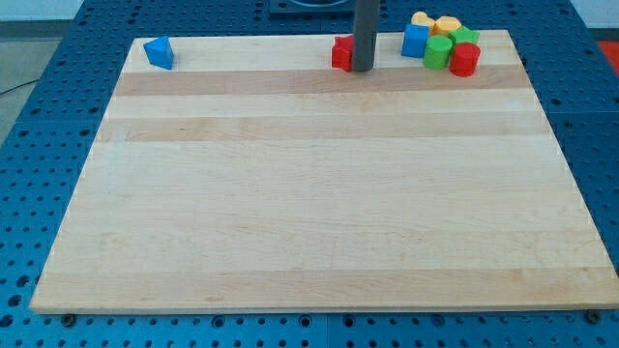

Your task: Slightly push the green star along with red circle towards down

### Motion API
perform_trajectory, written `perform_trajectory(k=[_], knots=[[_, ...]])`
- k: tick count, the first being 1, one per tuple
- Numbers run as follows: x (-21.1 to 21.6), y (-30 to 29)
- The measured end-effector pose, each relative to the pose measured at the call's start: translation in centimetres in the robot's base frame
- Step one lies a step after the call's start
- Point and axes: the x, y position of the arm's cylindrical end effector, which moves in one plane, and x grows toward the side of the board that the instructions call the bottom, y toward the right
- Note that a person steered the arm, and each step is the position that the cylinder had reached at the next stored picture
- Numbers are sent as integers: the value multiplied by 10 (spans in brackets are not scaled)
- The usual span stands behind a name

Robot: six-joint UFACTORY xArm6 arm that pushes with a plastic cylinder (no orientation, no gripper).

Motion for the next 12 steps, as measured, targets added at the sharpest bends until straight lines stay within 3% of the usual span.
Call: perform_trajectory(k=[3, 6, 9, 10, 11, 12], knots=[[0, -19], [47, 25], [9, 42], [16, 42], [73, 49], [107, 134]])
